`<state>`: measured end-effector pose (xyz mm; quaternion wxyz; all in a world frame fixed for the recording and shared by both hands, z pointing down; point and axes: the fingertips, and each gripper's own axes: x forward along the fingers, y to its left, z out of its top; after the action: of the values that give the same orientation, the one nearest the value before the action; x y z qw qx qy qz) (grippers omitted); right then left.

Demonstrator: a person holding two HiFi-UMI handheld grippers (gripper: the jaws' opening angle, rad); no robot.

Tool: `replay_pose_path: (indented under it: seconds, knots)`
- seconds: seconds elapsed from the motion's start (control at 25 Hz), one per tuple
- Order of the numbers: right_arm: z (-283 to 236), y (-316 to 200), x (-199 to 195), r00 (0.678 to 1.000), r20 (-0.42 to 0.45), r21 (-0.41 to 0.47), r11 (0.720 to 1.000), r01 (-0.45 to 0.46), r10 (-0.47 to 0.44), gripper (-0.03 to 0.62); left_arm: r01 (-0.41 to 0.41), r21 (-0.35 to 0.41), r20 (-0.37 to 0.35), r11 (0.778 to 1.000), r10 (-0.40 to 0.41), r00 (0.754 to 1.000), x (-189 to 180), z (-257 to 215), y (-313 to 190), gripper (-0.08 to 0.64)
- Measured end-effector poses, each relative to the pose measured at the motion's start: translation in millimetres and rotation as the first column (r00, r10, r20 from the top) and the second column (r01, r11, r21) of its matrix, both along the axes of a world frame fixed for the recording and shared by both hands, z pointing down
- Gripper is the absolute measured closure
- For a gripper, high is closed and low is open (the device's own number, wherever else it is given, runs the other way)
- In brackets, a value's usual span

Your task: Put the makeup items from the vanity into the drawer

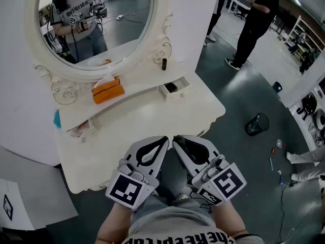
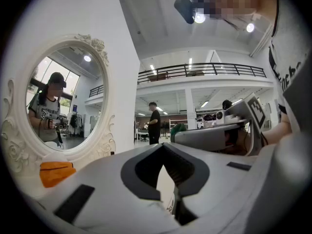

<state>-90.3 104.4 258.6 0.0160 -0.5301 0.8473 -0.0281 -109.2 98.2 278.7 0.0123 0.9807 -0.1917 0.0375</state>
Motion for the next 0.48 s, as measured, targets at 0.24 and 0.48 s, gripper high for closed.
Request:
replay_pose_path:
  seconds: [0.24,0.48]
  knots:
    - [-1.7,0.3,1.8,1.000,0.002,0.004,1.000,-0.008,0.008,0.535,-0.004,-0.004,0.003,1.000,0.004,1.000,0.7,-0.2,1.1,0.546]
    - [-3.1,-1.4,-2.2,1.000,0.003,0.007,1.000,-0.019,0.019,0.535,-0.010,-0.003,0.002,1.000,0.010,1.000,-4.4,-2.4,-1.3,0.546]
